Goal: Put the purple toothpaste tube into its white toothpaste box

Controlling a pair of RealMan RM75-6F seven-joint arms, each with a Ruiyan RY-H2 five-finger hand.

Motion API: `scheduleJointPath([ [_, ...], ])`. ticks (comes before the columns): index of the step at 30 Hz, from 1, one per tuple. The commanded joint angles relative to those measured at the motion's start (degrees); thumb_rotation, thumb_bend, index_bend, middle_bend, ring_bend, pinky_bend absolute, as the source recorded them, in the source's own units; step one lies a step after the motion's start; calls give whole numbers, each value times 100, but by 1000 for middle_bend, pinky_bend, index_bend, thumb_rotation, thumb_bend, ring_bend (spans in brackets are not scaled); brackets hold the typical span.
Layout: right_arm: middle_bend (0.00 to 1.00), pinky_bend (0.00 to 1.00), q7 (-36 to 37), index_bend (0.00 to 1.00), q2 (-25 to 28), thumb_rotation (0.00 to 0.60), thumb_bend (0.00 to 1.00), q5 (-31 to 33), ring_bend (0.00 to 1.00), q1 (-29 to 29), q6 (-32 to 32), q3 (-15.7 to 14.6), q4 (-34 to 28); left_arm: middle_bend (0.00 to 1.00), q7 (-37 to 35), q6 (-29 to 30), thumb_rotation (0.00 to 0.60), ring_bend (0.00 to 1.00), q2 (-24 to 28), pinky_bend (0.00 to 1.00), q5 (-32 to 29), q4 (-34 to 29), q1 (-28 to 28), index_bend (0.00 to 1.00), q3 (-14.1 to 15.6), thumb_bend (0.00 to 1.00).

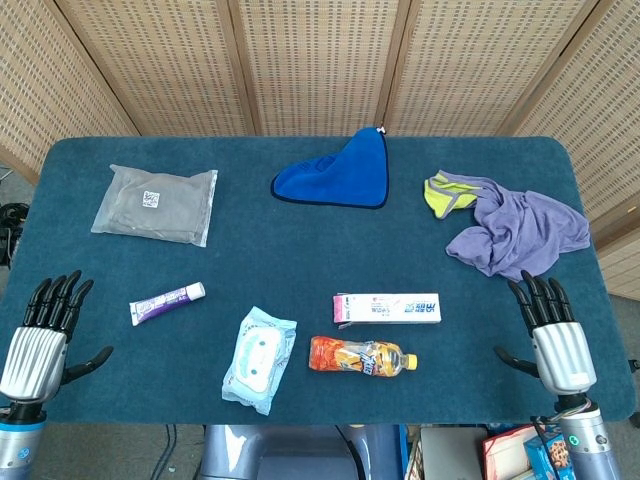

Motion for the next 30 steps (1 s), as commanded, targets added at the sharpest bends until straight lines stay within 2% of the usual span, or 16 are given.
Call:
scheduleJointPath([
  [1,0,0,-25,0,-5,600,122,-10,0,6,-15,-9,-3,0,-17,-5,600,0,4,0,-17,-4,1,0,-3,182],
  [11,0,0,14,0,-9,600,121,8,0,7,-26,-5,18,0,9,-78,600,0,-12,0,-131,-127,-6,0,-24,182],
  [19,0,0,14,0,-20,600,121,20,0,18,-65,-11,29,0,-62,-283,600,0,-93,0,-554,-211,-91,0,-230,183],
  [30,0,0,13,0,-32,600,121,4,0,43,-124,-38,19,0,454,-1245,600,0,350,7,-1342,-708,-579,23,-612,183],
])
